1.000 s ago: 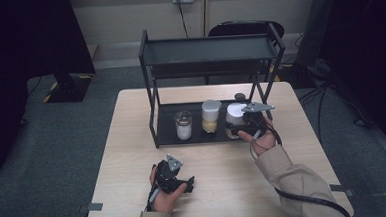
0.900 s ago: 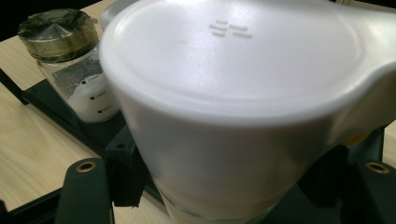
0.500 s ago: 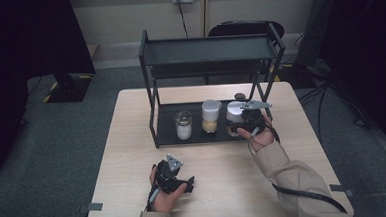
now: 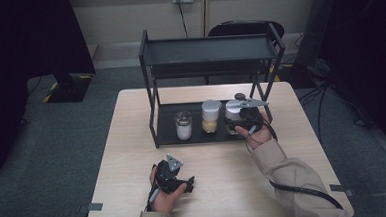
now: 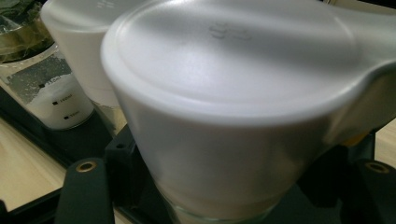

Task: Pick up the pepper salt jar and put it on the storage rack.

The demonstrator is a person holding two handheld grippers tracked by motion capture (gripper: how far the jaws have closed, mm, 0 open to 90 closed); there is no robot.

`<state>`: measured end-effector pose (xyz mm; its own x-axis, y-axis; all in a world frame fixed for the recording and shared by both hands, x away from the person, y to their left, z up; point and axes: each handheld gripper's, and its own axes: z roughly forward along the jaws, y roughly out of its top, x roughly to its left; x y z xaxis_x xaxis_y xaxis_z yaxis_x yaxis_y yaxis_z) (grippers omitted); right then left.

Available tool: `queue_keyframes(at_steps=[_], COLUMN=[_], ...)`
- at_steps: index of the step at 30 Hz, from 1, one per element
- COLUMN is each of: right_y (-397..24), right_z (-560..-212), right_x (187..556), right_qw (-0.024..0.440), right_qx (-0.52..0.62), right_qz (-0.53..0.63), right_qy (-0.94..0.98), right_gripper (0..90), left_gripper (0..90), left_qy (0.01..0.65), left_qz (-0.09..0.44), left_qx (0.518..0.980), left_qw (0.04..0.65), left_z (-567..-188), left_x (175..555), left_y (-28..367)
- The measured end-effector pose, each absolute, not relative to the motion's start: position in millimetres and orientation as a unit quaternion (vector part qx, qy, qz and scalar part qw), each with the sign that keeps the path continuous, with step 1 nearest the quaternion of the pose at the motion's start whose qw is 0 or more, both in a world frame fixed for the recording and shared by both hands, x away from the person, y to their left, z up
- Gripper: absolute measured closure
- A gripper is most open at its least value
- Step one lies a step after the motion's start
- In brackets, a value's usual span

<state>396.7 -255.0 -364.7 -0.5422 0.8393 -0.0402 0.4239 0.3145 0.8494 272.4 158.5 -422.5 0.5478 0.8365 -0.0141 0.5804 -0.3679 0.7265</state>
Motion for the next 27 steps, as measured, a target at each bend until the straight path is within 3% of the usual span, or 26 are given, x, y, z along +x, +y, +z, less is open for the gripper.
queue_keyframes(at_steps=[27], right_y=[-249], right_z=[-372], right_x=[413], right_qw=[0.250], right_qx=[0.415], right_qz=[0.416], right_qy=[0.769], right_gripper=[30.4], left_gripper=[0.0], left_qy=[0.439], left_qz=[0.182], left_qx=[0.807], left_qw=[0.351], left_z=[-423], left_x=[272], left_y=[158])
